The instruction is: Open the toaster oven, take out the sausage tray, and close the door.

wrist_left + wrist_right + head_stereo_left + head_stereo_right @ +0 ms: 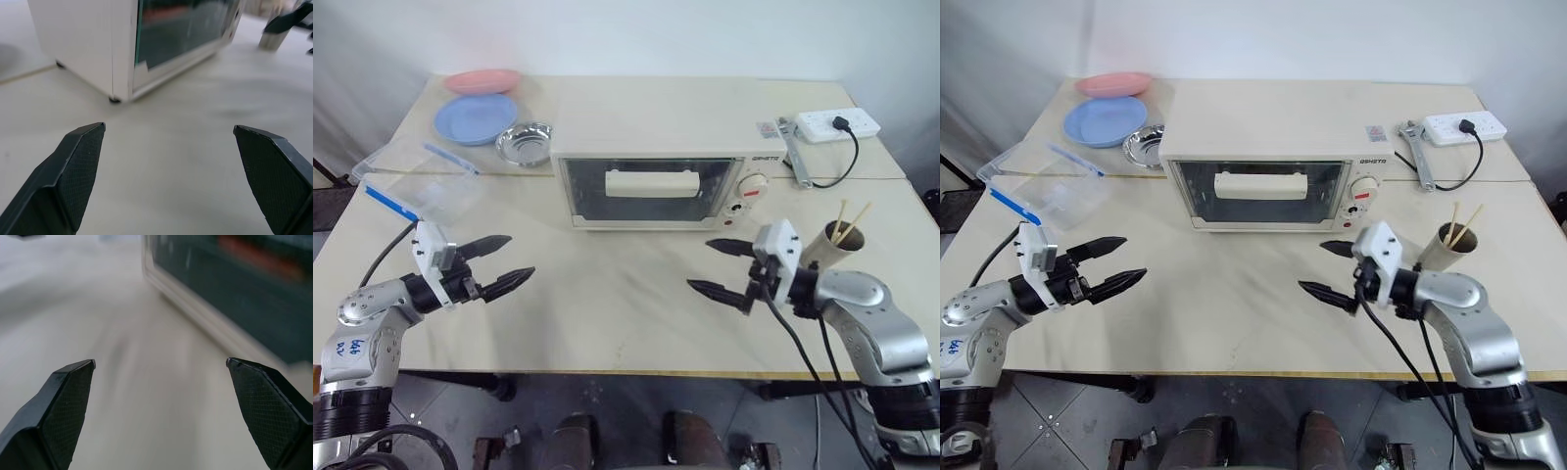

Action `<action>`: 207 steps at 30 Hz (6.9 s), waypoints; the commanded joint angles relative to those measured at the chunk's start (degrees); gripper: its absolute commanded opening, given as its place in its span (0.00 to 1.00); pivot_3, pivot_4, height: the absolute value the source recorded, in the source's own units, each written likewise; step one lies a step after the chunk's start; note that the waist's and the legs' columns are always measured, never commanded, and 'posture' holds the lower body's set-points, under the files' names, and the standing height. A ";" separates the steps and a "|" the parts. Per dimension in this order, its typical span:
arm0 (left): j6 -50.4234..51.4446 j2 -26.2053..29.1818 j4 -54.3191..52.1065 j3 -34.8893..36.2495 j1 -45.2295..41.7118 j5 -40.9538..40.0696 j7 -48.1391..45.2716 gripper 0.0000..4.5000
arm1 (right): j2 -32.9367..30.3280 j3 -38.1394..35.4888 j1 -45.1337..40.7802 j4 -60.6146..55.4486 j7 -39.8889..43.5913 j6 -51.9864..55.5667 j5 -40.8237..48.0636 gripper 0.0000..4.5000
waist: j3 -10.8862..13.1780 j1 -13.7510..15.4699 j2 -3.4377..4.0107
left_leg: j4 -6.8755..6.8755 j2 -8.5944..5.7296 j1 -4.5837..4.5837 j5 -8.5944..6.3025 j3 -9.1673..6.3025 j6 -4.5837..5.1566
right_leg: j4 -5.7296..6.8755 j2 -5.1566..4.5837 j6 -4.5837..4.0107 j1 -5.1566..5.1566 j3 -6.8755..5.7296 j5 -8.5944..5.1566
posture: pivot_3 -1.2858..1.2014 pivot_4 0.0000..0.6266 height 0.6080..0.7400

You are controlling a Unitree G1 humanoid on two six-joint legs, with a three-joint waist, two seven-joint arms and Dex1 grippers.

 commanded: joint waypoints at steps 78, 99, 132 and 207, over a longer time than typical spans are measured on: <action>-10.35 -5.21 25.95 -21.17 -32.49 13.00 -26.36 0.01 | -24.46 -14.86 8.19 -21.63 12.75 17.73 16.34 1.00 | 0.20 1.44 -0.37 | 1.04 0.15 -0.88 -0.42 1.04 0.53 | -0.11 -0.04 0.37 -0.86 -0.10 0.69 | 0.52 0.24 1.00; -26.21 -7.07 19.63 -18.08 -26.58 15.27 -16.40 0.01 | -5.54 22.34 -24.21 -1.50 -18.24 5.63 -26.73 1.00 | 0.20 0.37 -0.40 | 1.10 0.20 -1.01 -0.44 1.31 0.63 | -0.07 -0.10 0.37 -1.12 -0.10 0.83 | 0.52 0.24 1.00; -11.38 -17.59 -7.86 -5.24 -6.38 0.17 11.45 1.00 | 9.40 30.59 -32.03 25.26 -26.55 -5.66 -64.43 0.01 | 0.20 -1.42 -0.40 | 1.07 0.24 -0.99 -0.40 1.39 0.55 | 0.10 -0.16 0.34 -1.25 -0.10 0.85 | 0.52 0.24 1.00; 22.51 -6.24 -16.92 0.30 -2.09 -17.51 14.48 1.00 | -0.28 9.18 14.71 -23.21 -28.59 -35.79 -69.28 0.00 | 0.19 -0.02 -0.42 | 1.04 0.31 -0.75 -0.39 1.46 0.52 | 0.06 -0.12 0.31 -1.05 -0.07 0.87 | 0.52 0.24 1.00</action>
